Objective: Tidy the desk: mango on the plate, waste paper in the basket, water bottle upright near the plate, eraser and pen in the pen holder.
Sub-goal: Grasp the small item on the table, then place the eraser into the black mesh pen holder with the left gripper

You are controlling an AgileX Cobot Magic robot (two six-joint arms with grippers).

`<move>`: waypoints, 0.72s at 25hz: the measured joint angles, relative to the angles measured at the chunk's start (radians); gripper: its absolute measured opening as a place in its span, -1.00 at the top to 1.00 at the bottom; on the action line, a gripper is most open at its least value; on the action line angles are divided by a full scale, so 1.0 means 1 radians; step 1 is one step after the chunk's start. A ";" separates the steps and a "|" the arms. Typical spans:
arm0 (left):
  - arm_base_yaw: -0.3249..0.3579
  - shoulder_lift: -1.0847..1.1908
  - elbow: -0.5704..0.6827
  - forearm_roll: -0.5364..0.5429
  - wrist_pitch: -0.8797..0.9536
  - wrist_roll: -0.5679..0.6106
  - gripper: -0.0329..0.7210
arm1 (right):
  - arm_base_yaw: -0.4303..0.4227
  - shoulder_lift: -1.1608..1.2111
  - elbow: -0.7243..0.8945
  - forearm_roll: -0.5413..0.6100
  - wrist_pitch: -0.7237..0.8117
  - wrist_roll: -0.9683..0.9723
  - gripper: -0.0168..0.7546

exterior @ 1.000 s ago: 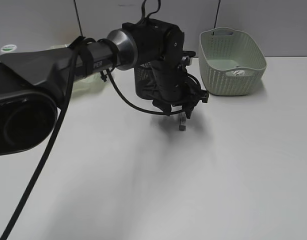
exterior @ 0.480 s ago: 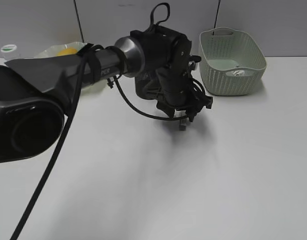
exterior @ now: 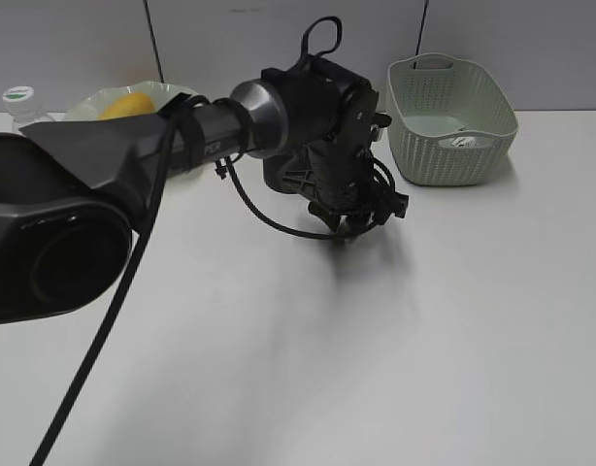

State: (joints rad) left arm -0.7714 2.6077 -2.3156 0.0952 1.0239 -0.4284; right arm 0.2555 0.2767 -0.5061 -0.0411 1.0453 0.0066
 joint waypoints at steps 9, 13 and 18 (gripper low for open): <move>-0.012 -0.023 0.001 -0.018 0.002 -0.001 0.51 | 0.000 0.000 0.000 0.000 0.000 0.000 -0.23; -0.015 -0.116 0.001 -0.017 0.001 -0.001 0.51 | 0.000 0.000 0.000 -0.001 -0.001 0.000 -0.23; 0.002 -0.260 0.001 0.076 -0.034 -0.001 0.51 | 0.000 0.000 0.000 -0.001 -0.001 0.000 -0.23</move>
State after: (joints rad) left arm -0.7691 2.3473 -2.3145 0.1709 0.9903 -0.4295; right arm 0.2555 0.2767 -0.5061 -0.0418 1.0443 0.0066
